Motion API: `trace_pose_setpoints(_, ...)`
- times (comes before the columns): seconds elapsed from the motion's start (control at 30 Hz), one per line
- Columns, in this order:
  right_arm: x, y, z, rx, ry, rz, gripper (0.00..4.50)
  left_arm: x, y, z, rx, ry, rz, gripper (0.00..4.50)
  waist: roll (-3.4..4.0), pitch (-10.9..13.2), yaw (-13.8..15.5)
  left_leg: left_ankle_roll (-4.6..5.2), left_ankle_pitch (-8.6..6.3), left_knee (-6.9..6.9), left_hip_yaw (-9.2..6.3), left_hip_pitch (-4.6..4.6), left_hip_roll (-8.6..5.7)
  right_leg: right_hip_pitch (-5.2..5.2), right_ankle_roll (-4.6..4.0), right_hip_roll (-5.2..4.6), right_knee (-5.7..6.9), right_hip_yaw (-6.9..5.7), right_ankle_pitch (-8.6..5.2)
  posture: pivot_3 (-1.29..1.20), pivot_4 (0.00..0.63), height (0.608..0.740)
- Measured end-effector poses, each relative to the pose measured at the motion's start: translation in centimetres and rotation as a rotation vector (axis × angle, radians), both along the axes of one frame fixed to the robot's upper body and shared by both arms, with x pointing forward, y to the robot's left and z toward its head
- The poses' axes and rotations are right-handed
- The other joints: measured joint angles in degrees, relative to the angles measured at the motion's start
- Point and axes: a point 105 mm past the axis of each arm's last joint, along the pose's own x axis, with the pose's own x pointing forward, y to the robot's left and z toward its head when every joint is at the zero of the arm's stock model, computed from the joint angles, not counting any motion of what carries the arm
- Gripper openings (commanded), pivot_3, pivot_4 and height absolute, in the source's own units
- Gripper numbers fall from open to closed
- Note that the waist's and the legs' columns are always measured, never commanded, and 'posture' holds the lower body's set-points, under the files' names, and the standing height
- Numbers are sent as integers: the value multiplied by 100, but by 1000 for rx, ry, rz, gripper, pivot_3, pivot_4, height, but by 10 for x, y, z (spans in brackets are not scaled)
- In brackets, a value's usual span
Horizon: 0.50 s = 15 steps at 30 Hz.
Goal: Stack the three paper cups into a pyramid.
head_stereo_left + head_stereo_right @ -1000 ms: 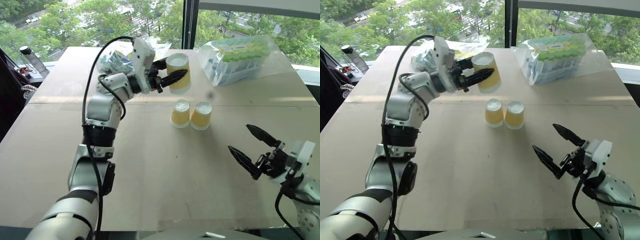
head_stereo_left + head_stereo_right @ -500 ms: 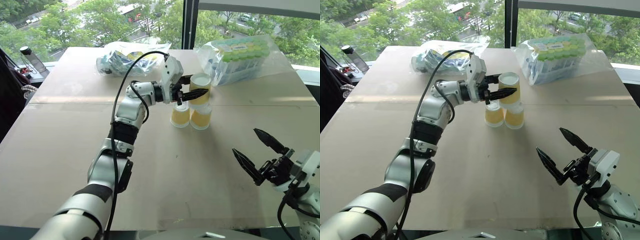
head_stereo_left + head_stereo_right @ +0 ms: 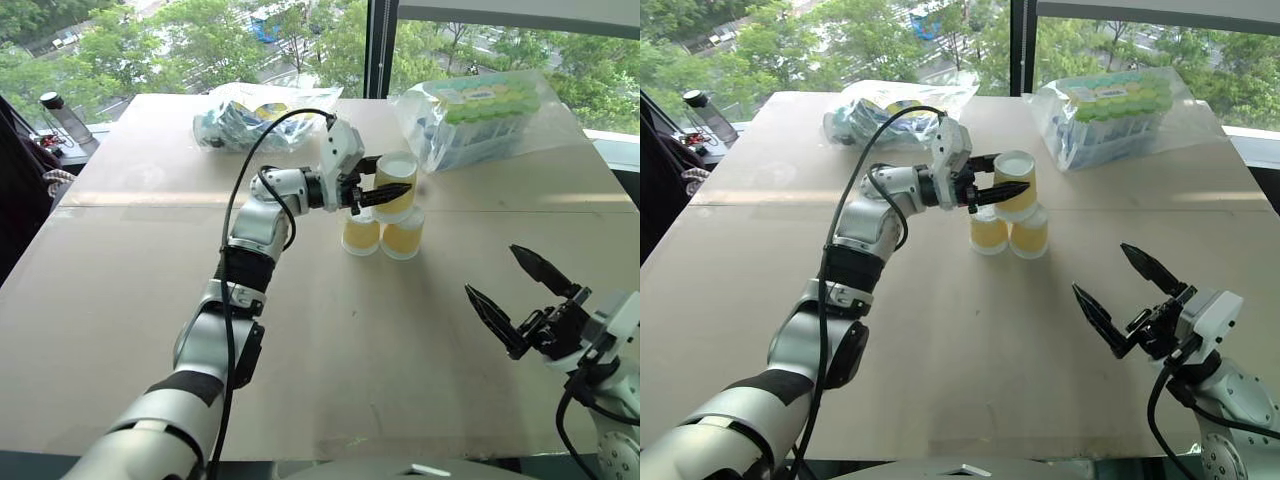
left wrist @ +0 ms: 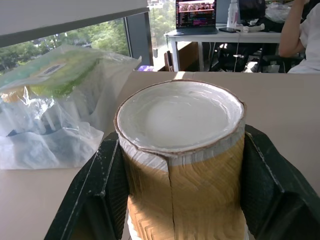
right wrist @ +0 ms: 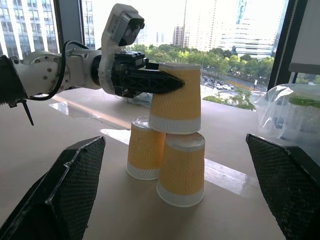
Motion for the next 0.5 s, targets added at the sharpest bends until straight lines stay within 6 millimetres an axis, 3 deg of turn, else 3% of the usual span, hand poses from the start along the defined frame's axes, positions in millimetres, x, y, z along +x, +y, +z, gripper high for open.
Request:
trace_pose_setpoints(0.3, 2, 1, 2, 0, -6, 3, 4500, -3, 5, -2, -6, -6, 12, 2266, 0, 0, 9, -1, 1, 4, 0, 1, 0, 0, 0, -1, 2, 0, 0, 0, 150, 740)
trace_pose_setpoints(0.33, 2, 1, 2, 0, -6, 3, 4500, -3, 4, -2, -9, -4, 13, 3065, 0, 0, 10, 0, 0, 5, 0, 1, 0, 0, 0, -1, 2, 0, 0, 0, 150, 740)
trace_pose_setpoints(0.43, 2, 1, 2, -1, -4, 5, 4500, -3, 3, -5, -13, 11, 12, 4132, 0, 0, 11, 0, 0, 8, 0, 1, 0, 0, 1, 0, 4, 0, 1, 0, 150, 740)
trace_pose_setpoints(0.5, 1, 1, 0, -2, 2, 8, 4500, -4, 3, -8, -18, 22, 12, 4394, 0, 0, 11, 0, 0, 8, 0, 0, 0, 0, 0, 0, 5, 0, 1, 0, 150, 740)
